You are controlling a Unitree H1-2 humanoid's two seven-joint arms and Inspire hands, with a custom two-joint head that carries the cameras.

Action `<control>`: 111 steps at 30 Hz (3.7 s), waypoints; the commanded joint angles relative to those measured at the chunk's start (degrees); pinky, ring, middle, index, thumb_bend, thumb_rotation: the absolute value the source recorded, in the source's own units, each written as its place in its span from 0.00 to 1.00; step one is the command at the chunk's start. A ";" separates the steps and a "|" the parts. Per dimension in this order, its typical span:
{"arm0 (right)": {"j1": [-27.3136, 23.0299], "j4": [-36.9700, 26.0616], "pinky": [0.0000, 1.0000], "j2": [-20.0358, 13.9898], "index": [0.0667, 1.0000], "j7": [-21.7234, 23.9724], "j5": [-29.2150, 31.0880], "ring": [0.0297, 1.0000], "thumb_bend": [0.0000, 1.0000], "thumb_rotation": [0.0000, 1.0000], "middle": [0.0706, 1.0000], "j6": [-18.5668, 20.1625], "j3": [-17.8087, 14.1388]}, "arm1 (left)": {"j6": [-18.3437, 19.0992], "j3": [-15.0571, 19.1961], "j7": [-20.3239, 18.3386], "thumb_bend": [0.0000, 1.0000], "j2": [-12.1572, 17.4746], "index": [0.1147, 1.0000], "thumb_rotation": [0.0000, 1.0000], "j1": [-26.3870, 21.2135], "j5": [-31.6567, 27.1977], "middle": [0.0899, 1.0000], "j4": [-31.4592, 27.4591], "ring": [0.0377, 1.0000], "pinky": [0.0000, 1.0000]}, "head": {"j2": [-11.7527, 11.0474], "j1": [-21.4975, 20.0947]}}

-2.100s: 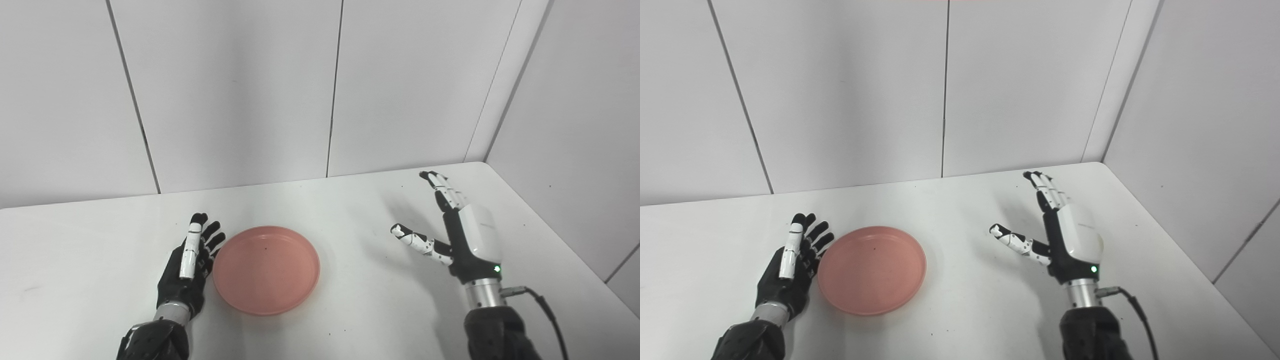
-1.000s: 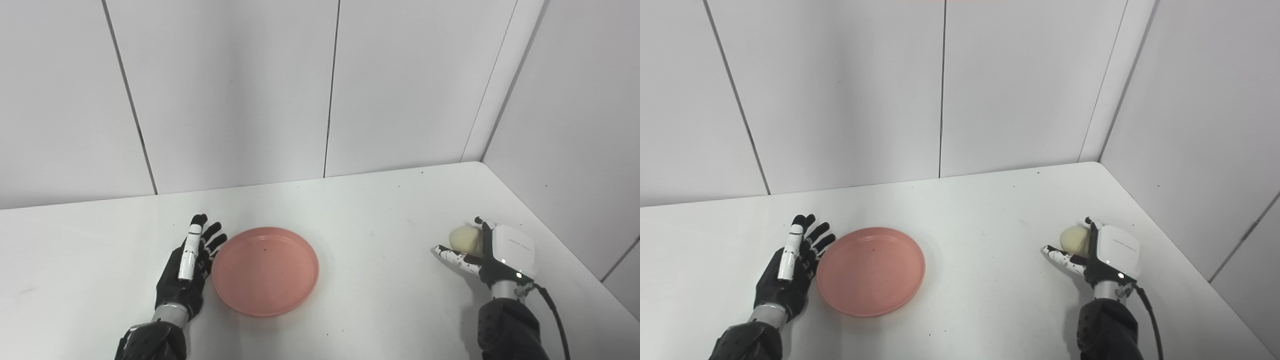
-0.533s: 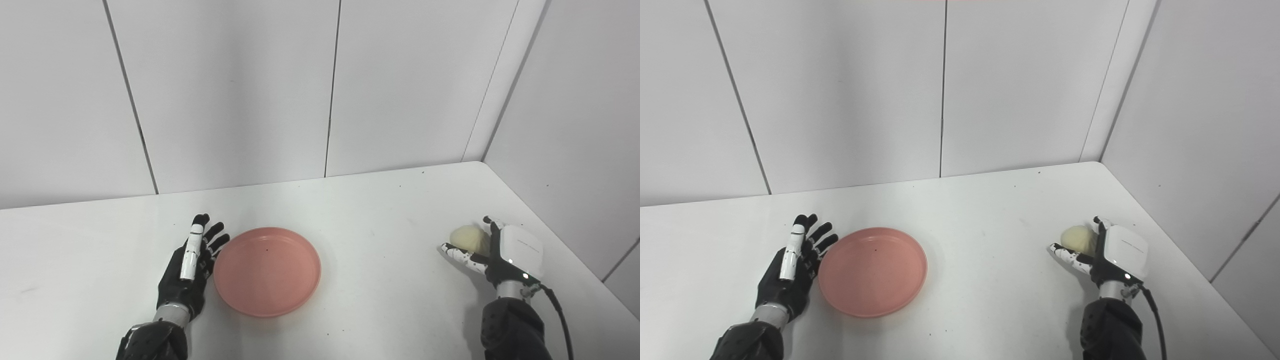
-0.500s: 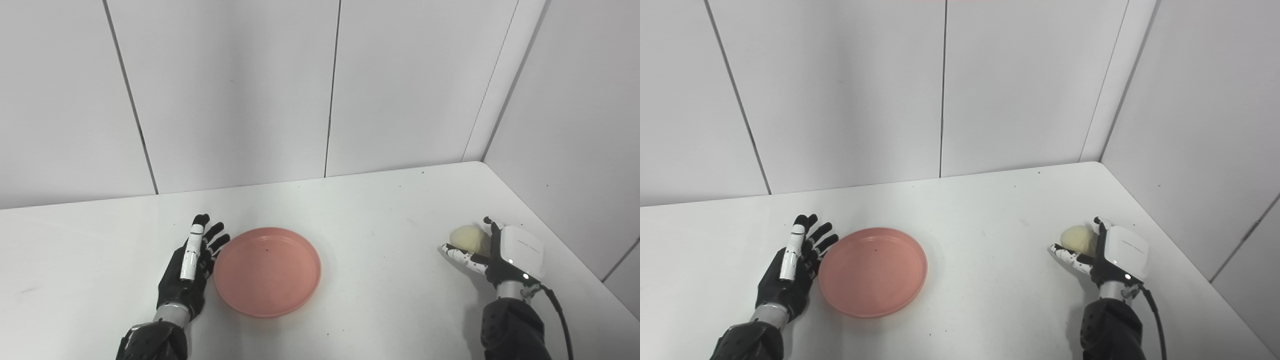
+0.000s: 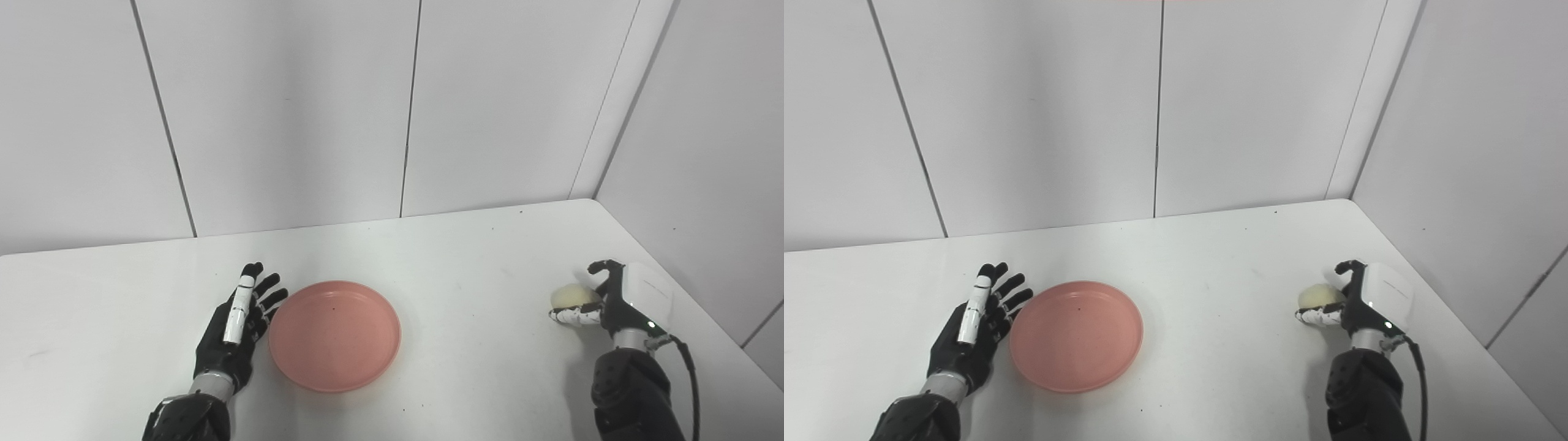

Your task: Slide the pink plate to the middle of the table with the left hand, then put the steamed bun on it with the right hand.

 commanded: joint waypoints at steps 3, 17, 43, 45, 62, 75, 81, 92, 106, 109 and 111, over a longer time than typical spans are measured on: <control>0.15 -1.71 0.15 -0.10 0.46 2.94 -4.02 0.20 0.54 0.00 0.42 0.47 -1.28 | 1.21 -0.05 -1.03 0.62 0.40 0.91 0.86 -0.40 -0.51 0.88 -0.29 0.83 0.79 | 0.23 -0.10; 0.17 -6.72 0.20 1.32 0.45 5.49 -0.99 0.26 0.53 0.00 0.43 0.35 -1.75 | 1.70 -0.23 -1.16 0.62 0.33 0.91 0.87 -0.43 -0.16 0.87 -0.57 0.81 0.77 | 0.53 0.10; -0.77 -28.63 0.28 -0.46 0.48 8.88 7.91 0.35 0.52 0.00 0.43 -1.77 8.31 | -2.47 -1.23 0.13 0.61 -2.88 0.92 0.88 -2.14 1.17 0.88 5.43 0.81 0.78 | -1.83 6.59; -1.55 -28.13 0.31 -0.89 0.47 9.16 8.63 0.37 0.53 0.00 0.44 -2.22 9.28 | -2.60 -1.40 0.47 0.61 -3.19 0.92 0.88 -2.25 1.46 0.87 5.65 0.80 0.78 | -1.90 7.34; -10.45 -22.77 0.32 1.60 0.47 12.53 12.69 0.40 0.52 0.00 0.44 -6.20 22.38 | -5.54 -3.59 2.35 0.60 -6.04 0.94 0.90 -3.78 4.12 0.88 10.46 0.81 0.79 | -1.50 17.63; -11.83 -15.06 0.39 4.30 0.45 12.97 17.20 0.46 0.52 0.00 0.46 -13.82 28.52 | -8.09 -3.20 4.46 0.64 -8.71 0.90 0.88 -5.61 4.76 0.86 14.02 0.80 0.74 | 0.00 22.45; -10.88 -12.19 0.38 5.00 0.44 12.23 17.07 0.45 0.52 0.00 0.47 -17.07 30.17 | -7.48 -3.01 4.38 0.63 -8.69 0.90 0.88 -5.63 4.82 0.85 13.40 0.79 0.73 | 0.34 22.58; -8.22 -8.83 0.35 5.19 0.46 10.09 15.31 0.42 0.52 0.00 0.44 -19.21 31.01 | -6.75 -2.83 3.49 0.63 -7.64 0.90 0.88 -4.87 4.78 0.86 12.71 0.80 0.74 | 1.01 21.39; -6.50 -9.06 0.32 4.11 0.49 10.08 9.72 0.39 0.52 0.01 0.41 -17.78 31.92 | -5.59 -3.38 3.37 0.61 -7.14 0.91 0.90 -3.84 5.10 0.87 11.75 0.81 0.76 | 1.35 20.57; -5.99 -9.69 0.31 3.24 0.54 10.78 8.17 0.39 0.64 0.20 0.49 -17.96 32.55 | -5.38 -3.24 3.35 0.61 -7.24 0.91 0.89 -3.75 4.87 0.87 11.52 0.81 0.76 | 1.31 20.41; -5.81 -9.80 0.35 2.86 0.62 11.24 7.98 0.43 0.77 0.36 0.54 -18.14 32.71 | -5.28 -3.23 3.34 0.61 -7.24 0.90 0.90 -3.74 4.87 0.86 11.46 0.80 0.75 | 1.35 20.38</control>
